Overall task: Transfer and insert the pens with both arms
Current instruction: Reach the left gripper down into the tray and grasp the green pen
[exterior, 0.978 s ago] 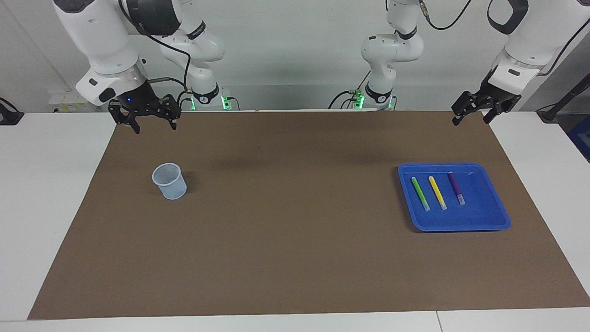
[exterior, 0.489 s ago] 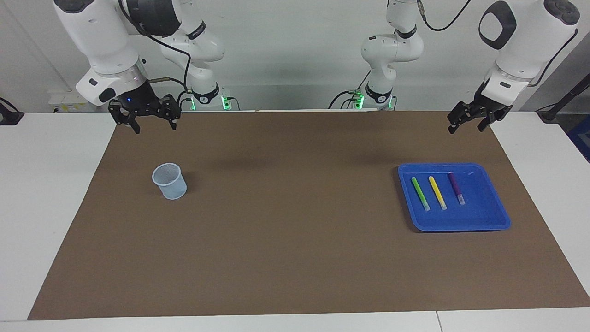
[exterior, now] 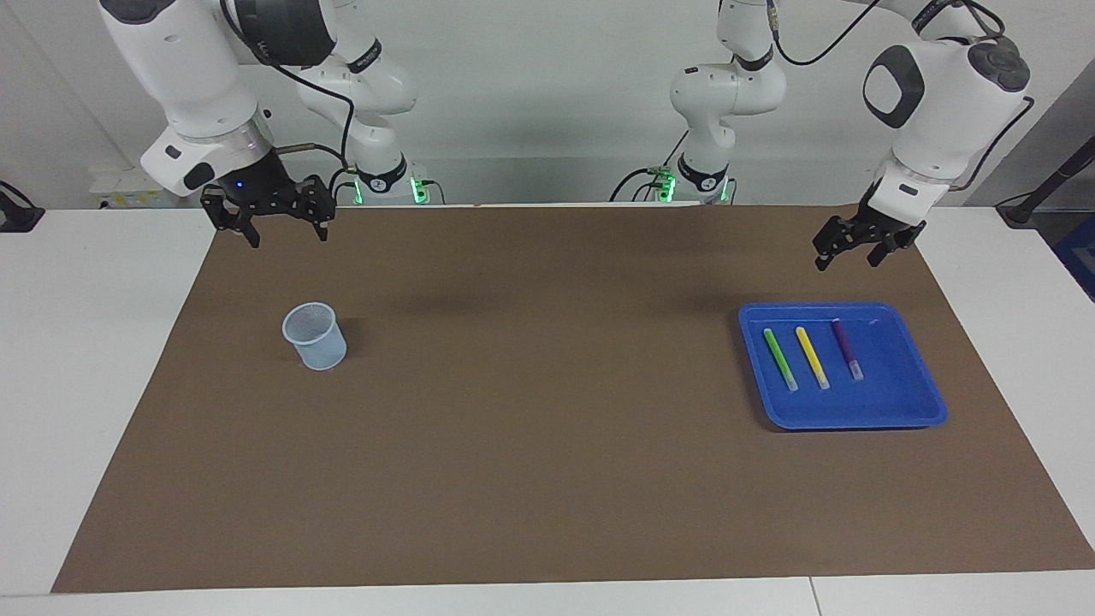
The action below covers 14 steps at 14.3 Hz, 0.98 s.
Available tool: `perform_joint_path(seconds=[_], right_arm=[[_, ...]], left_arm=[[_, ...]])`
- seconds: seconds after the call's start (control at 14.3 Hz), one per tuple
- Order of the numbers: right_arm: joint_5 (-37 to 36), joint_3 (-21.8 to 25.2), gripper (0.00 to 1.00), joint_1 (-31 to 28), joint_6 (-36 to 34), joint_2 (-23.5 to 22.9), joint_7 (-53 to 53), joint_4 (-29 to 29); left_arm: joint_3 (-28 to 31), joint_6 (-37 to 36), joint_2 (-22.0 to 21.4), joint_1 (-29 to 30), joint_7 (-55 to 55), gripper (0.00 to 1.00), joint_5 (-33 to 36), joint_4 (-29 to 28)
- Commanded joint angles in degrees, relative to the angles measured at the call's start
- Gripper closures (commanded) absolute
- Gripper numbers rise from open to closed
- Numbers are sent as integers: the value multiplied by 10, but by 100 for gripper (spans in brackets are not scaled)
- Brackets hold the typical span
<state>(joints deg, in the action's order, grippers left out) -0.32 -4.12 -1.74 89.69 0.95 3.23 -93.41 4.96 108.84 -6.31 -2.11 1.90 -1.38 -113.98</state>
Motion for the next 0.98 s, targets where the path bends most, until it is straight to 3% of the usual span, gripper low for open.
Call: perform_joint_path(seconds=[0.0, 0.91], right_arm=[[-1, -1, 0, -5, -1, 5, 7, -3], [-1, -1, 0, -5, -1, 5, 7, -3]], left_arm=[[1, 40, 20, -7, -4, 0, -6, -17], [1, 203, 124, -25, -8, 0, -6, -63]])
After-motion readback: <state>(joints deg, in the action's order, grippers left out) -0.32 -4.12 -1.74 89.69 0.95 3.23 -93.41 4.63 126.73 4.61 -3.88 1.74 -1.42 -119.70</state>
